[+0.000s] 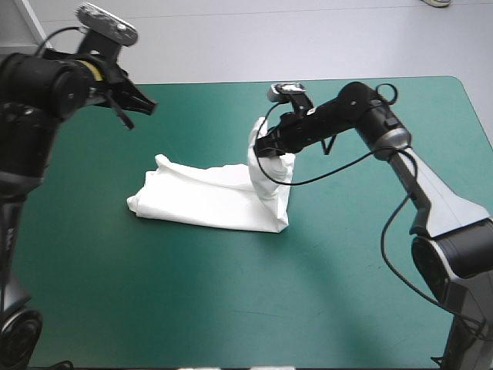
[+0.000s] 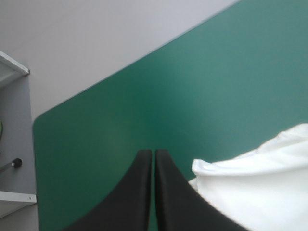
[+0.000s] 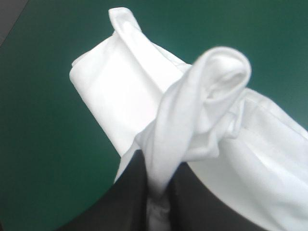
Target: Fold the cloth
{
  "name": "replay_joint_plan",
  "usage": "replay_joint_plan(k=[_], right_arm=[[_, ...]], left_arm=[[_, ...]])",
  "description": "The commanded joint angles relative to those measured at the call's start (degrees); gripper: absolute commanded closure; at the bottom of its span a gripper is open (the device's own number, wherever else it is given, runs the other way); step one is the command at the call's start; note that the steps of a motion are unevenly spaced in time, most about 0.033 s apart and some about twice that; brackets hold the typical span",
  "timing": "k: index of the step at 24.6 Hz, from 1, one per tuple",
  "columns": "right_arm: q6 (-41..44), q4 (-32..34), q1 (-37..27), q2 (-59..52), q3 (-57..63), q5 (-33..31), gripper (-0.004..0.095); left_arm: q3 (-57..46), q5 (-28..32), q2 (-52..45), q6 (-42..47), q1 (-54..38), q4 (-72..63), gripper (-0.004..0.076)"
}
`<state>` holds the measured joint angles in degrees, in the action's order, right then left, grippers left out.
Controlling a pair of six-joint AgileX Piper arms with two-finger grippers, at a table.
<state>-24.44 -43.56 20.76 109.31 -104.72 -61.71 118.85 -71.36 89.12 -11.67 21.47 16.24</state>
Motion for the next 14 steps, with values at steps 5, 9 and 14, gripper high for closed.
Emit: replay_joint_plan(k=[5,9,14], right_arm=[[5.3,-1.18,10.29,10.06,-20.04,3.12,0.0917],[9.58,2.1,14.3,18.02,-30.63,0.66,0.0916],[10.14,-0.29,17.3,28.2,-42.43,-1.71,0.0829]], left_arm=[[3.15,-2.31,-8.99,2.31,-0.09,1.8,0.0705],[2.96,-2.3,-9.85,2.31,-0.09,1.68,0.0705],[2.91,-2.3,-9.85,2.31,-0.09,1.31,0.0705]])
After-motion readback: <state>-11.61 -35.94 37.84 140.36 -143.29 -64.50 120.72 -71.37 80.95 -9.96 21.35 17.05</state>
